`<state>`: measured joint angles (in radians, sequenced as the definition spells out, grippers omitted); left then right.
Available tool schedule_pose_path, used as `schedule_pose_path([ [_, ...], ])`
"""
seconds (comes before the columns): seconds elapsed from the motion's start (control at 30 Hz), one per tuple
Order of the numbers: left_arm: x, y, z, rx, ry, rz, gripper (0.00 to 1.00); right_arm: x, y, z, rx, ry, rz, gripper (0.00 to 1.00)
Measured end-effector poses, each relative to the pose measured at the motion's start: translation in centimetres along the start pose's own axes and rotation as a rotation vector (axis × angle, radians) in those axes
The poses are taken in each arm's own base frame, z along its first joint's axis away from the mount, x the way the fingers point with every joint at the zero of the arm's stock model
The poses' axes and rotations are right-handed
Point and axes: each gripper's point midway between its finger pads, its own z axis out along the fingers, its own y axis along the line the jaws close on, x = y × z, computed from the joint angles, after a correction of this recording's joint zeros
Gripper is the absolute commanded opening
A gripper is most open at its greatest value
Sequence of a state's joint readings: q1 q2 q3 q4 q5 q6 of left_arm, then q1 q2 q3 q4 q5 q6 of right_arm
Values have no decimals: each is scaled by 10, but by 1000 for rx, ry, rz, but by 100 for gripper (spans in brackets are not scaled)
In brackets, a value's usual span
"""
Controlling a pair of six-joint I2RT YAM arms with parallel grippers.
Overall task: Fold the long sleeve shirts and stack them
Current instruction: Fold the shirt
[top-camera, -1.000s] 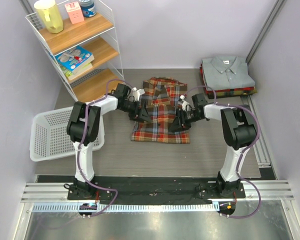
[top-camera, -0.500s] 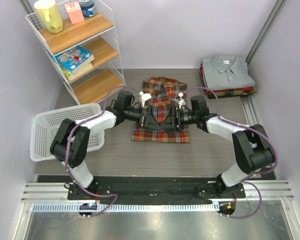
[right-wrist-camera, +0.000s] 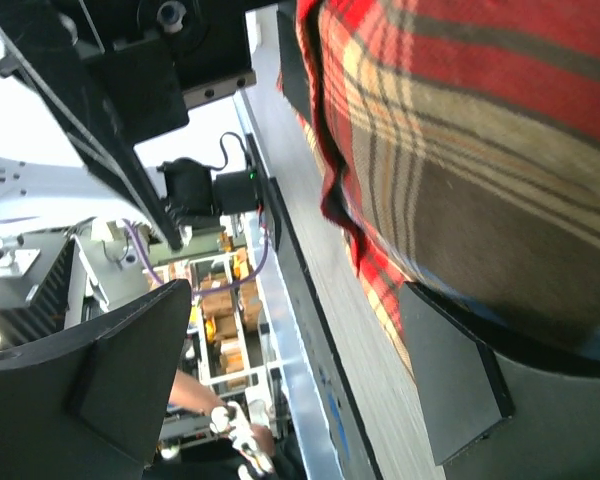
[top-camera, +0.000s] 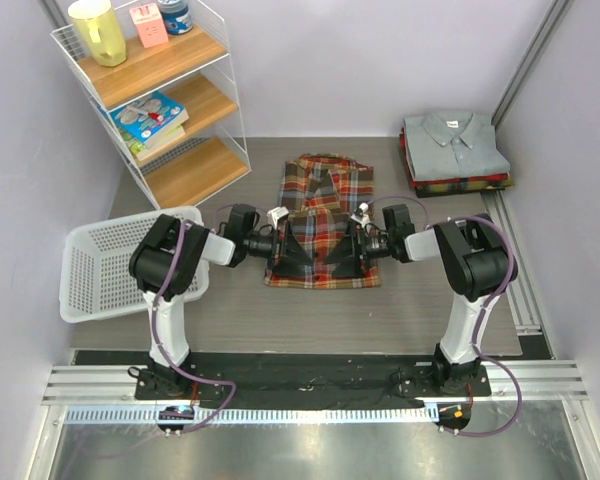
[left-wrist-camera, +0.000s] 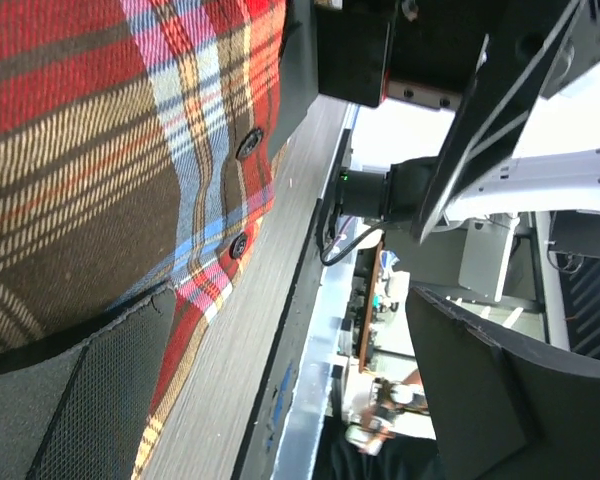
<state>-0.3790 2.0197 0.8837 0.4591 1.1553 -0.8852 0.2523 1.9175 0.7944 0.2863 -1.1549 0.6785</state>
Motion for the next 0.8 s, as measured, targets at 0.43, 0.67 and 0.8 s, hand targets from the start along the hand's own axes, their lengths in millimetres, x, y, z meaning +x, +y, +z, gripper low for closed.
schedule_pose_path([
  [0.43, 16, 12, -33, -121, -76, 39, 100, 18, -12, -38, 120, 1, -50, 92],
  [0.67, 22, -4, -35, -87, -20, 66, 100, 33, -8, -50, 54, 101, 9, 97],
  [0.8, 11, -44, -19, -45, -12, 190, 100, 6, 20, -56, 72, 40, -56, 99],
])
